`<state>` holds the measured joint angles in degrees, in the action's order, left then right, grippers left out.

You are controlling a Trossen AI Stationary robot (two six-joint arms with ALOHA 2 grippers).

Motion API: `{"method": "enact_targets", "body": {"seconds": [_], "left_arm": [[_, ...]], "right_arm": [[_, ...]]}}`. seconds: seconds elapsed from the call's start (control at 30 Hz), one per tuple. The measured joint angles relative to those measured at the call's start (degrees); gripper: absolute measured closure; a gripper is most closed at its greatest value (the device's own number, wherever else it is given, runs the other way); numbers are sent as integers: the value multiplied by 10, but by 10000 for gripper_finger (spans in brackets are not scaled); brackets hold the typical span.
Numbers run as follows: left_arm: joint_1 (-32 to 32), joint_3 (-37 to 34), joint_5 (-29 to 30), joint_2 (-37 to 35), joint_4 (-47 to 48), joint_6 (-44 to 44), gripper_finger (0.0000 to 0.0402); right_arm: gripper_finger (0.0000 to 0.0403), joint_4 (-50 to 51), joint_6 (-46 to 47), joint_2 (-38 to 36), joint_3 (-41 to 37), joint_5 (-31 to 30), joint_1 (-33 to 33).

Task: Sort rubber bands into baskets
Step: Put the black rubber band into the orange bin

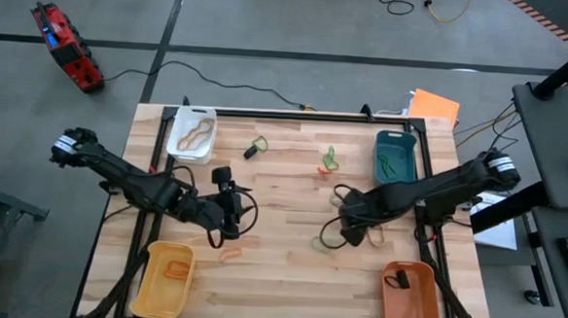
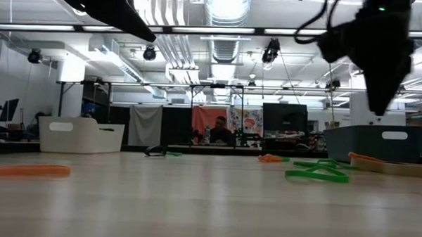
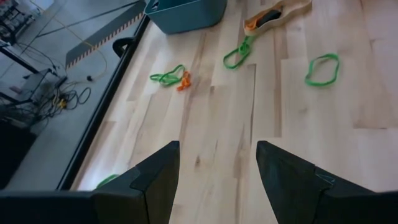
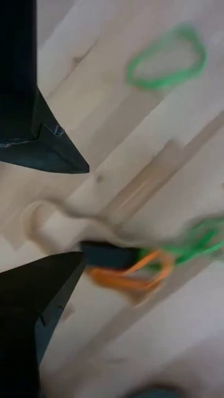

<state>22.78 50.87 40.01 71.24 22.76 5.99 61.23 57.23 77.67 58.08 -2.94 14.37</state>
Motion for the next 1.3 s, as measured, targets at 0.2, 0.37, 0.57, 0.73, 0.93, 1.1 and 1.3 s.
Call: {"method": "enact_targets", "body": {"seconds": [0.2, 0.37, 0.57, 0.73, 0.93, 1.1, 1.3], "left_arm": [[-1, 0, 0, 0, -2, -18, 204], [-9, 0, 0, 0, -22, -49, 204], [-20, 0, 0, 0, -42, -80, 204], [-30, 0, 0, 0, -47, -86, 204], [-32, 0, 0, 0, -48, -87, 204], [-32, 0, 0, 0, -48, -94, 204], [-34, 0, 0, 0, -56, -106, 204]], "right_arm": [[197, -8, 97, -71, -97, 19, 0], [197, -37, 122, -94, -132, 19, -2], [205, -62, 110, -78, -132, 3, -2], [224, -67, 91, -41, -132, -1, -5], [240, -69, 75, 13, -132, -1, -8], [238, -74, 63, 55, -132, -1, -8], [243, -88, 57, 81, -132, -1, -8]]}}
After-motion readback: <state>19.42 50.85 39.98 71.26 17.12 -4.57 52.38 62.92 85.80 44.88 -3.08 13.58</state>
